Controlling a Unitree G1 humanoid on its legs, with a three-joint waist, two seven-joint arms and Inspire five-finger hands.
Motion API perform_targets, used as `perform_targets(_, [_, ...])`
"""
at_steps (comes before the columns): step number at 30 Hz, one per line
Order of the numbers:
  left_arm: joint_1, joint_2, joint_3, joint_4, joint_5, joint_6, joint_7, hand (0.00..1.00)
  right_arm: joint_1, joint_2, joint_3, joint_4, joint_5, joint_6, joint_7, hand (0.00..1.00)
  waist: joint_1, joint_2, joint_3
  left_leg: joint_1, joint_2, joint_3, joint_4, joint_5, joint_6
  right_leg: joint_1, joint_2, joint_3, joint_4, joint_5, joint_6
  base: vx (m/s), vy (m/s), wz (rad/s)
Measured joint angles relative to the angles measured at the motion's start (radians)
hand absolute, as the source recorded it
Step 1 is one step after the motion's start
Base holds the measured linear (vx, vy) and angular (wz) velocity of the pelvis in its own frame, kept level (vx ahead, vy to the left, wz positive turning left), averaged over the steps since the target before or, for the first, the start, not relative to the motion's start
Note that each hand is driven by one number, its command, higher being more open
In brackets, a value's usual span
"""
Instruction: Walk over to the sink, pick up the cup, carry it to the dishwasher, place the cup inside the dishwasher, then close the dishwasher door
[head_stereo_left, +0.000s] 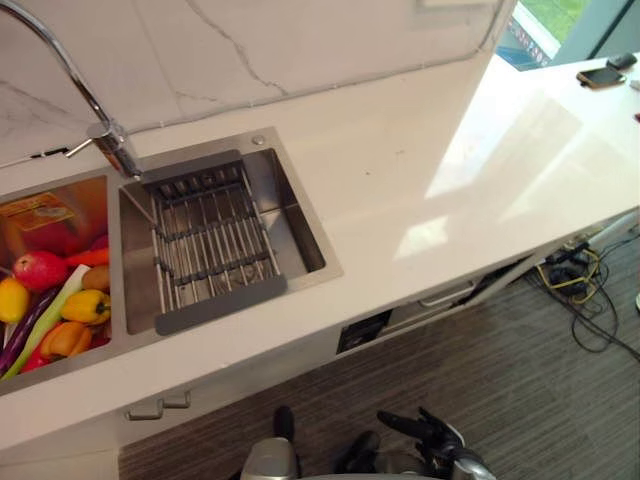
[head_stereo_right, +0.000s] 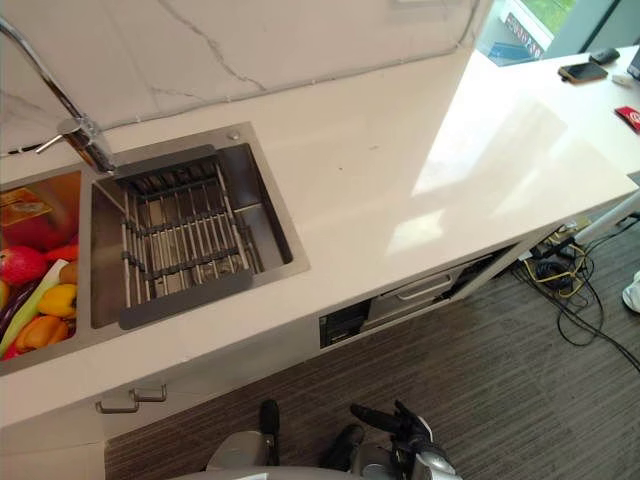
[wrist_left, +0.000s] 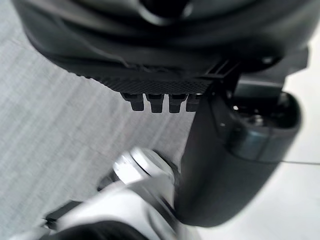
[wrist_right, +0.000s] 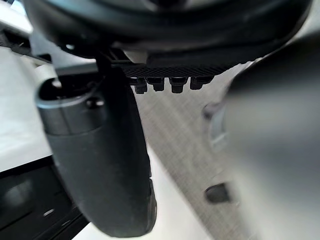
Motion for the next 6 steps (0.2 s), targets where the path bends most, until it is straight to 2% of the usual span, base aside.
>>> perform_targets(1, [-0.003, -0.001, -0.002, -0.007, -0.002, 0.003, -0.008, 1.0, 0.003, -0.001, -0.011, 0.001, -0.009, 0.006, -0.002, 1.0, -0.002, 0.001, -0.004, 0.007, -0.009, -0.005, -0.008, -0.005, 0.009, -0.003, -0.018, -0.002, 0.027, -0.002, 0.004, 0.05, 0.131, 0.28])
perform_targets(2, [-0.004, -0.002, -0.01, -0.028, -0.005, 0.005, -0.032, 1.0, 0.004, -0.004, -0.044, 0.0, -0.027, 0.014, -0.011, 1.0, -0.012, 0.005, -0.006, 0.02, -0.022, -0.018, -0.018, -0.007, 0.019, -0.015, -0.06, -0.001, 0.116, -0.004, 0.014, 0.06, 0.179, 0.56])
perform_targets(3, [-0.006, 0.005, -0.034, -0.039, -0.015, 0.003, -0.058, 1.0, 0.004, -0.004, -0.08, -0.005, -0.031, 0.021, -0.017, 1.0, -0.026, 0.003, -0.01, 0.028, -0.033, -0.051, -0.011, -0.013, 0.03, -0.042, -0.113, 0.023, 0.245, -0.003, 0.002, 0.06, 0.178, 0.66])
perform_targets(5, [-0.009, 0.032, -0.089, -0.058, -0.028, 0.006, -0.089, 1.0, 0.015, 0.014, -0.144, 0.0, -0.015, 0.041, -0.026, 1.0, -0.032, -0.001, -0.011, 0.059, -0.047, -0.104, -0.017, -0.016, 0.04, -0.065, -0.157, 0.11, 0.384, 0.031, -0.004, 0.08, 0.133, 0.81])
perform_targets(6, [-0.011, 0.034, -0.1, -0.062, -0.032, 0.008, -0.092, 1.0, 0.02, 0.015, -0.164, 0.004, -0.009, 0.048, -0.029, 1.0, -0.035, 0.004, -0.012, 0.071, -0.048, -0.128, -0.021, -0.014, 0.045, -0.07, -0.157, 0.131, 0.406, 0.034, -0.004, 0.06, 0.053, 0.6])
